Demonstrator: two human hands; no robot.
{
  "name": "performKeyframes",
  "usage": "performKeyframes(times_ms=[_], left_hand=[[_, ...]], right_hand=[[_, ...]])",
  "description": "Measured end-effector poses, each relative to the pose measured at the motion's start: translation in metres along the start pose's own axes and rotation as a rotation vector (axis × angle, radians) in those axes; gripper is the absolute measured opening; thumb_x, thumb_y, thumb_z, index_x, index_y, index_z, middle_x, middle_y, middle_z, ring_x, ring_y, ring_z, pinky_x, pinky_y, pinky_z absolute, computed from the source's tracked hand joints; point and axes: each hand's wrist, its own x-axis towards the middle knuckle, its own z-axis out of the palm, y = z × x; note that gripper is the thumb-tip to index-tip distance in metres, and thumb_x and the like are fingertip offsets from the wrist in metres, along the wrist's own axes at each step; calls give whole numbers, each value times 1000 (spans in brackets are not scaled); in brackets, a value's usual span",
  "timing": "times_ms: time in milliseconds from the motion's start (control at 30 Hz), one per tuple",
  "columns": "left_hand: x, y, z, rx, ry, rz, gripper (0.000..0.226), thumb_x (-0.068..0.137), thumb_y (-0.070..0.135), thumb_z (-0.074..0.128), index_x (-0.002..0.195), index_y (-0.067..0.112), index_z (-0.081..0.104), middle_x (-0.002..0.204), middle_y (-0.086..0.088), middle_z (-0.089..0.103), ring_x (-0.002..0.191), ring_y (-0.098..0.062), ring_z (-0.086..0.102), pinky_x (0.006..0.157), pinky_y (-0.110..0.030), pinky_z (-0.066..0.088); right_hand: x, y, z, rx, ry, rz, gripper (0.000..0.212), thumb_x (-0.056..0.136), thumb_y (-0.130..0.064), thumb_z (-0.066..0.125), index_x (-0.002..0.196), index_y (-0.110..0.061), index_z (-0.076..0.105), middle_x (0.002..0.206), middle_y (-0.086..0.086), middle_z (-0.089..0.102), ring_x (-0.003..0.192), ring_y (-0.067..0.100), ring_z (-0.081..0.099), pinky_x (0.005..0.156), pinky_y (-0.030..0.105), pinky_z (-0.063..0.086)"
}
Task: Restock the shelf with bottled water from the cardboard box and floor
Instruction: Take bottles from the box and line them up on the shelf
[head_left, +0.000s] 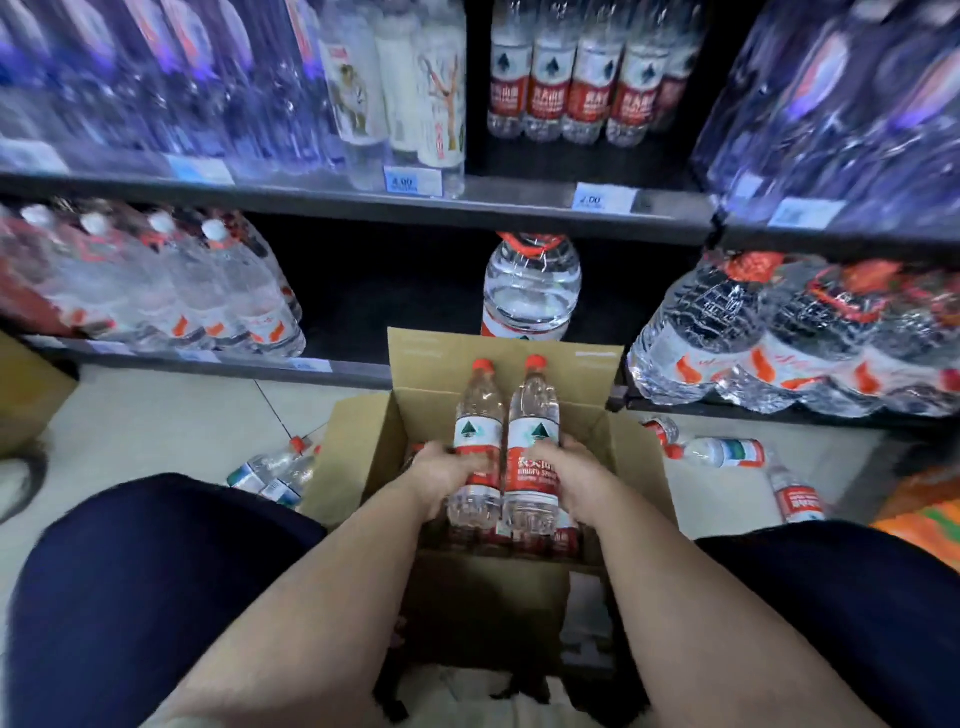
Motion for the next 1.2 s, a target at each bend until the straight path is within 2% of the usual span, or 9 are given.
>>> performKeyframes(times_ms=[100, 233, 300, 367, 533, 700, 867, 1033, 1200], left_hand=[[-29, 22, 4, 41, 83, 118, 56, 55, 17, 90, 97, 10, 54, 93, -9, 70, 80, -23, 72, 72, -39, 60], [-62, 51, 8, 66, 125, 294, 44, 62, 15, 88, 96, 7, 61, 88, -7, 71, 69, -11, 68, 58, -25, 56], [-81, 68, 10, 97, 166, 387, 33, 65, 16, 86, 92, 9, 68, 83, -2, 71, 64, -4, 63, 50, -15, 48], [-95, 87, 12, 97, 212, 483, 41, 65, 16, 86, 99, 9, 64, 86, -2, 69, 69, -5, 62, 55, -14, 45], [-116, 145, 17, 28, 232, 635, 60, 61, 11, 85, 108, 16, 49, 95, -1, 65, 85, -15, 66, 79, -35, 56], [-111, 208, 25, -27, 219, 685, 56, 61, 13, 86, 102, 18, 48, 90, 2, 66, 82, -12, 66, 78, -34, 55], [-69, 260, 36, -37, 211, 645, 72, 41, 35, 89, 103, 18, 57, 89, 0, 72, 80, -16, 72, 80, -42, 58], [-25, 314, 47, -69, 227, 655, 75, 40, 34, 88, 104, 19, 52, 90, 0, 72, 80, -16, 71, 81, -43, 58], [15, 363, 53, -67, 269, 709, 63, 57, 20, 89, 107, 15, 51, 93, -1, 70, 80, -13, 68, 72, -32, 55]], right_hand=[[-36, -22, -4, -42, 0, -67, 35, 78, -4, 73, 106, -13, 55, 98, 19, 70, 80, 33, 70, 73, 45, 59], [-71, -50, -17, -88, 25, -235, 69, 54, -20, 86, 115, -24, 54, 112, 10, 70, 102, 32, 67, 96, 55, 49], [-94, -68, -21, -59, 45, -332, 59, 66, -10, 81, 117, -20, 53, 109, 12, 70, 97, 31, 69, 90, 51, 54], [-118, -90, -22, -33, 82, -422, 55, 73, -1, 77, 120, -12, 51, 107, 16, 69, 91, 33, 70, 81, 47, 58], [-142, -153, -26, -16, 84, -569, 53, 75, 0, 76, 118, -15, 48, 103, 12, 69, 83, 28, 71, 65, 39, 59], [-126, -204, -33, 50, 70, -643, 54, 73, -3, 78, 118, -17, 51, 105, 12, 71, 90, 30, 72, 81, 46, 59], [-92, -246, -39, 127, 89, -638, 55, 71, -8, 81, 117, -18, 53, 105, 11, 71, 89, 29, 72, 78, 44, 59], [-49, -297, -54, 161, 138, -664, 57, 71, -2, 80, 120, -13, 52, 106, 13, 70, 91, 32, 70, 82, 49, 58], [-6, -347, -66, 124, 146, -722, 54, 73, 2, 77, 118, -13, 52, 106, 9, 69, 95, 27, 69, 87, 45, 56]])
